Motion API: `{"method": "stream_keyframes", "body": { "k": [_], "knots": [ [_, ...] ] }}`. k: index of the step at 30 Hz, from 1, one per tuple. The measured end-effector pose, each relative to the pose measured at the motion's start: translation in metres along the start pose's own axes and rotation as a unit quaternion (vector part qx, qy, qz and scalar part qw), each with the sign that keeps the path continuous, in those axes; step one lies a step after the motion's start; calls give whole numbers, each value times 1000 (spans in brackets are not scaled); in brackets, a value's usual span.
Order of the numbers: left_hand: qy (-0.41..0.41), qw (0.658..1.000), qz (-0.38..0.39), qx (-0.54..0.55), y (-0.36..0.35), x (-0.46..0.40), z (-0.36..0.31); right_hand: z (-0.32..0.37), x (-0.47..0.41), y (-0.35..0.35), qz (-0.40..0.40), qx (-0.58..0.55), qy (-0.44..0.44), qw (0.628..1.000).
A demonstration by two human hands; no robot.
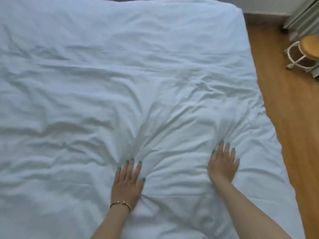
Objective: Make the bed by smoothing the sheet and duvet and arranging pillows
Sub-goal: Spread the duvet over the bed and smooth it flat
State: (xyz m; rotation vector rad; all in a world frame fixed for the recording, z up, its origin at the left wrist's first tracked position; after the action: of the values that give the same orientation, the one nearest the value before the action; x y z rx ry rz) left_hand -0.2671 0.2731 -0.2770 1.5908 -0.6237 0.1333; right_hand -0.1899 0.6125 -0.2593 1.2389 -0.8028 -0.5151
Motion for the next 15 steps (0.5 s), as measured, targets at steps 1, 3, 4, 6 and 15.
{"method": "stream_keyframes", "body": {
  "k": [1,3,4,6,15],
  "knots": [
    [6,1000,15,12,-5,19,12,12,47,-14,25,7,14,1000],
    [-10,998,52,29,-15,60,31,30,133,-38,102,18,25,994],
    [-27,997,65,28,-21,80,41,35,169,-50,146,32,29,988],
    [-62,995,79,8,-32,109,65,41,218,-64,233,60,51,969],
    [-111,980,150,-73,-32,105,108,72,260,-71,367,29,28,929]
  ]
}}
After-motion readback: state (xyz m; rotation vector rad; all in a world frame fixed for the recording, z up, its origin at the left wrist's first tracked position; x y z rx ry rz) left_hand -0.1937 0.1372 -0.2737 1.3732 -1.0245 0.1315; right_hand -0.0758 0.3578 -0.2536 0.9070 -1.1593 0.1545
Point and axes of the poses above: each hand's wrist, its own x-axis away from the middle knuckle, its own y-axis out of the back of the hand, z = x × y, the point moved 4 cm from there along -x, towards the middle knuckle, and after that the axes turned 6 degrees about y, right-handed, at the moved point
